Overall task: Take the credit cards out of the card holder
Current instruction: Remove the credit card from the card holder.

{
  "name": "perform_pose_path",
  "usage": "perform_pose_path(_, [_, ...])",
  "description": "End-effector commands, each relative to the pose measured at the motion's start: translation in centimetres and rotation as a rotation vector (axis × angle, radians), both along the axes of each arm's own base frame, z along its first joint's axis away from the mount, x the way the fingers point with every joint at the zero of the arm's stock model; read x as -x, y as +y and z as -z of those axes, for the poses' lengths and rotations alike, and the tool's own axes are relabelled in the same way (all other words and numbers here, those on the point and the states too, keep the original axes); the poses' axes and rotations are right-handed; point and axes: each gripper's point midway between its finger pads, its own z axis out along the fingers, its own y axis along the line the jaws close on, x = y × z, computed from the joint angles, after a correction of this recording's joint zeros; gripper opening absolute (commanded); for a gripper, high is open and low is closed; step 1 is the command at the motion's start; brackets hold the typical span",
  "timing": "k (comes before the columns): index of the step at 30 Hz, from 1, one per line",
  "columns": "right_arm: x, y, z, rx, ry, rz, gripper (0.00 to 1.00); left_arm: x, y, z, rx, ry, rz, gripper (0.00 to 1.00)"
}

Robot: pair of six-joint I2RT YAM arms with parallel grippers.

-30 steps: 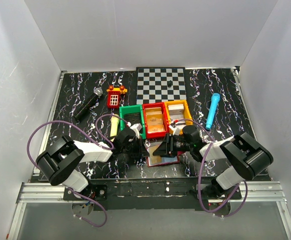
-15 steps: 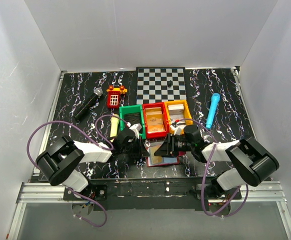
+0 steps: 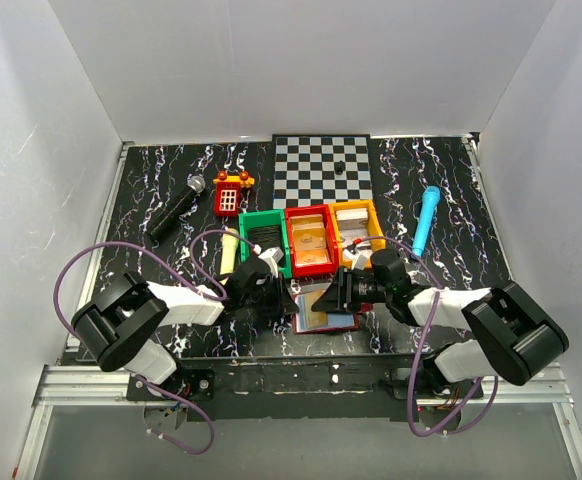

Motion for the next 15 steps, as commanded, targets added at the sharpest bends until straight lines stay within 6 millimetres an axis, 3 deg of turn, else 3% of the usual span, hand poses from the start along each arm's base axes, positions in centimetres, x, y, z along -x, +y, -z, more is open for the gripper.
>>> perform_pose_path(1, [-0.27, -0.18, -0.85, -0.012, -0.043, -0.005, 0.50, 1.52, 3.52, 4.18, -0.170, 0.064, -0.030, 0.00])
perform_pose_path(15, [-0.07, -0.85, -0.76, 0.003, -0.049, 0.007, 0.48, 1.98, 4.01, 4.45, -0.170, 0.070, -0.037, 0.00])
